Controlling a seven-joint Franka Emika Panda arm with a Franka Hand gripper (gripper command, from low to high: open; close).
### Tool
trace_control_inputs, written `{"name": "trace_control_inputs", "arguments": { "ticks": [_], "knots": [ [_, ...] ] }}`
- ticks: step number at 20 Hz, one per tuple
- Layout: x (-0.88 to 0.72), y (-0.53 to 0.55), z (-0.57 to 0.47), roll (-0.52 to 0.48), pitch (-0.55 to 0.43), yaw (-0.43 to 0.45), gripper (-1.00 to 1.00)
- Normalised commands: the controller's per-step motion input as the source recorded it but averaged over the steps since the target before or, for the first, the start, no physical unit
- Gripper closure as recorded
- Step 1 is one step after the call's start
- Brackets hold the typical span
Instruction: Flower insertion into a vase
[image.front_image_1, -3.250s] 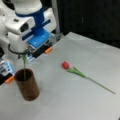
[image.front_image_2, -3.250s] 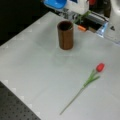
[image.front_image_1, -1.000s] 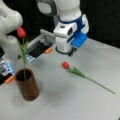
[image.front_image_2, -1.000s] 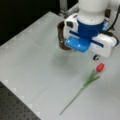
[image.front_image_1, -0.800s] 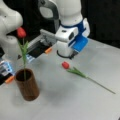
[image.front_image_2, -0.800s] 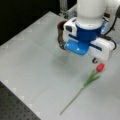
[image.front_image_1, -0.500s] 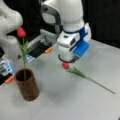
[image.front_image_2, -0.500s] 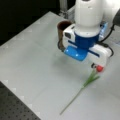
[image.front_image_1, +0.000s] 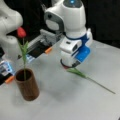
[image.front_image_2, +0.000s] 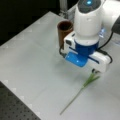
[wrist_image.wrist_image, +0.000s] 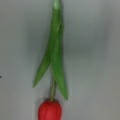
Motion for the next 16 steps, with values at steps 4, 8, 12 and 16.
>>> {"name": "trace_control_inputs", "arguments": {
  "ticks": [4, 8, 12, 16],
  "knots": [
    [0.11, 0.18, -0.21, -0.119, -0.036, 0.022, -1.0],
    [0.16, 0.16, -0.22, -0.092, 0.02, 0.04, -1.0],
    [0.19, 0.18, -0.18, -0.099, 0.055, 0.042, -1.0],
    [0.19, 0.2, -0.15, -0.121, 0.048, 0.018, -1.0]
  ]
}}
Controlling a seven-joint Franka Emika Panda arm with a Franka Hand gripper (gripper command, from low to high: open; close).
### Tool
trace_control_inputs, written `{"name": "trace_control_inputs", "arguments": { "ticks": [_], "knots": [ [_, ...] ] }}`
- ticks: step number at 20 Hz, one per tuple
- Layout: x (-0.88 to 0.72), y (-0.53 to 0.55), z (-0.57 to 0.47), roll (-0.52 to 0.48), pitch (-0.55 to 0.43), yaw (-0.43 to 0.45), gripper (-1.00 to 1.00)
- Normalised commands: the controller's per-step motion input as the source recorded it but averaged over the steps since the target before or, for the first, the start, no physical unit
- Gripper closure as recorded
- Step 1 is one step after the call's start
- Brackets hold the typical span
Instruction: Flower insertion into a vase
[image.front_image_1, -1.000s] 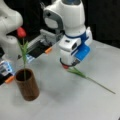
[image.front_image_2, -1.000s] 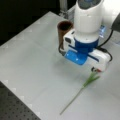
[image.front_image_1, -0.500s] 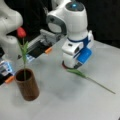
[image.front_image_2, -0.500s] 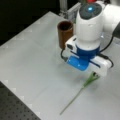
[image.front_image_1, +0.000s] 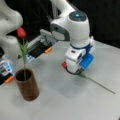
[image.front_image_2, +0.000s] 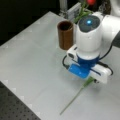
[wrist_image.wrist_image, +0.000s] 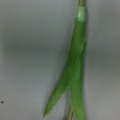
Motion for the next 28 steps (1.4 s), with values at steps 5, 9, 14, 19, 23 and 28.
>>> {"name": "trace_control_inputs", "arguments": {
  "ticks": [5, 9, 14, 19, 23, 28],
  "knots": [
    [0.22, 0.16, -0.14, -0.157, 0.038, 0.042, -1.0],
    [0.28, 0.08, -0.16, -0.209, 0.039, 0.037, -1.0],
    [0.28, 0.04, -0.12, -0.229, 0.053, 0.015, -1.0],
    [0.23, 0.04, -0.08, -0.222, 0.069, 0.019, -1.0],
    [0.26, 0.03, -0.07, -0.213, 0.028, 0.017, -1.0],
    [0.28, 0.03, -0.08, -0.222, -0.007, 0.024, 1.0]
  ]
}}
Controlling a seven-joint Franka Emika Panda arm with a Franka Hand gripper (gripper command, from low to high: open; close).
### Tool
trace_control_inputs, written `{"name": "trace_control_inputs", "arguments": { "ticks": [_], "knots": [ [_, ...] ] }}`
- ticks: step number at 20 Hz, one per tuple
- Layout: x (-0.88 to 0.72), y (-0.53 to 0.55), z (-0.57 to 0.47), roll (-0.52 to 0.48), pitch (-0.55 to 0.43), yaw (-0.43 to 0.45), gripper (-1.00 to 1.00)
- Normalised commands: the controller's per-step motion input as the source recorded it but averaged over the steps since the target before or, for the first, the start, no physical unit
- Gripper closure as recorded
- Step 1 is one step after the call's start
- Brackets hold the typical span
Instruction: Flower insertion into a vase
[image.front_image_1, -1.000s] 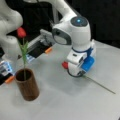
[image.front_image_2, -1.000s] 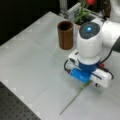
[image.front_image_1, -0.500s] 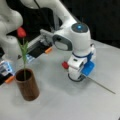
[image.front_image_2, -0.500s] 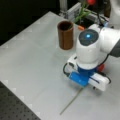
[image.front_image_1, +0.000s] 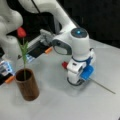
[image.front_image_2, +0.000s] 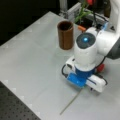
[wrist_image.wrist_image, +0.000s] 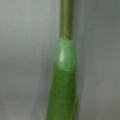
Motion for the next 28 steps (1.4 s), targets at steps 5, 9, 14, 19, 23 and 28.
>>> {"name": "trace_control_inputs", "arguments": {
  "ticks": [5, 9, 14, 19, 23, 28],
  "knots": [
    [0.25, 0.11, -0.05, -0.306, -0.003, 0.029, 1.0],
    [0.21, 0.15, -0.02, -0.277, 0.017, 0.021, 1.0],
    [0.17, 0.13, -0.01, -0.252, 0.042, 0.015, 1.0],
    [0.17, 0.11, 0.04, -0.252, 0.059, -0.01, 1.0],
    [0.12, 0.12, 0.13, -0.228, 0.08, -0.023, 1.0],
    [-0.05, 0.13, 0.32, -0.178, 0.13, -0.032, 1.0]
  ]
}}
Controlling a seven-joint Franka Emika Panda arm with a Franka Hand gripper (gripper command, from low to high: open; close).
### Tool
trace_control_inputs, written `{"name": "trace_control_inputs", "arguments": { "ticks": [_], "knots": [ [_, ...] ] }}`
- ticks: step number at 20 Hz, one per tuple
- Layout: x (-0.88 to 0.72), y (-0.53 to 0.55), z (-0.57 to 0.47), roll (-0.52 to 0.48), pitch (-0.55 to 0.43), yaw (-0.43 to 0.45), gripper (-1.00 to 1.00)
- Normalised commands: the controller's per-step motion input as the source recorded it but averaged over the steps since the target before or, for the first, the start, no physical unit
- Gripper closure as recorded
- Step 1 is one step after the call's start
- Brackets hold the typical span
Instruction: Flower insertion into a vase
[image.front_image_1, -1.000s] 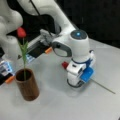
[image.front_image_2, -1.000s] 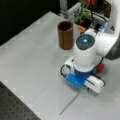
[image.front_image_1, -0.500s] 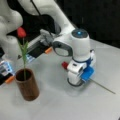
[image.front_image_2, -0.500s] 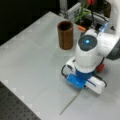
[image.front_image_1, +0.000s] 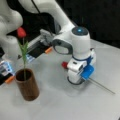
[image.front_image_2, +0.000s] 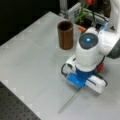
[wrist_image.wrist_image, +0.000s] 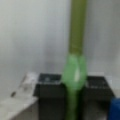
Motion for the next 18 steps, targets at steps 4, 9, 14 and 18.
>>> {"name": "trace_control_inputs", "arguments": {
  "ticks": [4, 9, 14, 18],
  "knots": [
    [-0.19, 0.08, 0.38, -0.103, 0.148, -0.064, 1.0],
    [-0.23, -0.05, 0.33, -0.019, 0.113, -0.111, 1.0],
    [-0.3, -0.19, 0.4, 0.05, 0.06, -0.101, 1.0],
    [-0.35, -0.22, 0.43, 0.122, 0.004, -0.027, 1.0]
  ]
}}
